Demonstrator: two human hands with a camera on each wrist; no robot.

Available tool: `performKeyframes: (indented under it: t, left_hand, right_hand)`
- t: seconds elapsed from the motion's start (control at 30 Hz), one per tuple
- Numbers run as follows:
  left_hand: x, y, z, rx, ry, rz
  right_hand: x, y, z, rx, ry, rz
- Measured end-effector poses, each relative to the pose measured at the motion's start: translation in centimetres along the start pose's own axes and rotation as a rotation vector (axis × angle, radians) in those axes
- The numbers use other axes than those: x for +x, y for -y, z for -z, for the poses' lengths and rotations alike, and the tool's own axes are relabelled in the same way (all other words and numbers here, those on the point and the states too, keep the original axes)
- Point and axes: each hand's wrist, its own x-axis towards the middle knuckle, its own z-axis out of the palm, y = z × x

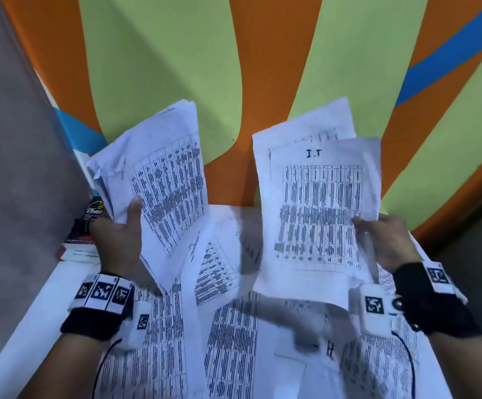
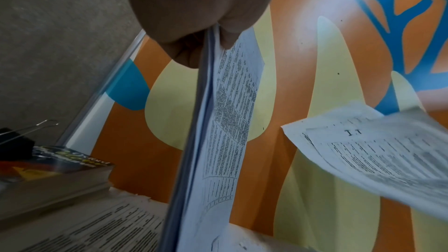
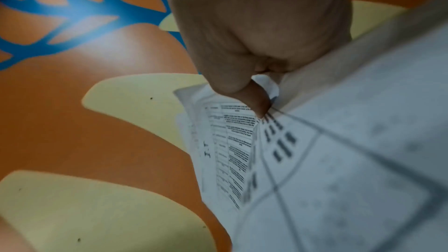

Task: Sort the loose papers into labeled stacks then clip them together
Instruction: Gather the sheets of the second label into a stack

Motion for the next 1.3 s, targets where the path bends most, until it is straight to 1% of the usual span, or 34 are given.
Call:
performKeyframes:
  t: [0.07,0.13,0.27,0.3,0.37,0.5,0.6,0.67,0.7,0.8,0.83,0.87,0.93,0.97,1.07,1.2,1.3]
  left_hand:
    - [0.6,-0.1,0.2,-0.01,-0.048,0.023]
    - [1.4,-0.7,0.8,-0.031,-0.105,-0.019]
    - [3.0,-3.1,3.4,-0.077,-0.234,-0.171]
    - [3.6,-3.4,4.3,-0.088,-0.26,-0.195]
    - [4.8,-3.4,5.9,-0.093,-0.311,-0.186]
    - [6.1,-2.5,8.5,-0.042,-0.313,-0.194]
    - [5.8,-2.1,9.5,0.003,-0.318,-0.166]
    - [5.8,-1.6,10.0,0.031,-0.31,-0.174]
    - [5.8,-1.3,10.2,0.039,-0.305,-0.18]
    - [6.1,-0.7,10.2,0.023,-0.3,-0.212]
    - [6.2,-0.6,10.2,0.023,-0.298,-0.221]
    - [6.3,-0.5,10.1,0.018,-0.294,-0.233]
    - [6.7,-0.5,10.0,0.022,-0.292,-0.258]
    - [6.9,-0.5,9.9,0.021,-0.283,-0.263]
    - [7.0,-0.9,9.5,-0.013,-0.264,-0.223]
    - [7.2,-0.3,8.6,-0.038,-0.25,-0.225]
    - [6.9,0.0,7.8,-0.062,-0.222,-0.223]
  right_hand:
    - [-0.9,-0.6,-1.9,0.135,0.056,-0.079]
    - [-2.6,-1.2,-4.8,0.149,0.114,-0.116]
    - [-6.8,-2.3,-12.2,-0.11,0.32,-0.131]
    - [-7.8,-2.8,-14.4,-0.165,0.379,-0.132]
    - [-9.2,-4.2,-18.6,-0.273,0.452,-0.104]
    - [-12.0,-6.6,-25.3,-0.633,0.467,0.009]
    - [-14.0,-7.4,-28.1,-0.92,0.336,0.085]
    - [-15.4,-7.5,-29.8,-1.048,0.31,0.076]
    - [-15.9,-7.4,-30.5,-1.058,0.265,0.081]
    - [-16.4,-7.3,-31.4,-0.979,0.25,0.117]
    - [-16.4,-7.4,-31.5,-0.966,0.279,0.074]
    - [-16.2,-7.9,-31.7,-0.984,0.29,0.066]
    - [-15.9,-8.6,-31.4,-0.979,0.343,0.158]
    - [-15.8,-8.7,-31.3,-0.952,0.361,0.161]
    - [-16.1,-8.2,-30.8,-0.902,0.349,0.165]
    - [-15.5,-7.7,-28.6,-0.855,0.361,0.119]
    - [-13.5,-7.0,-25.8,-0.771,0.414,0.096]
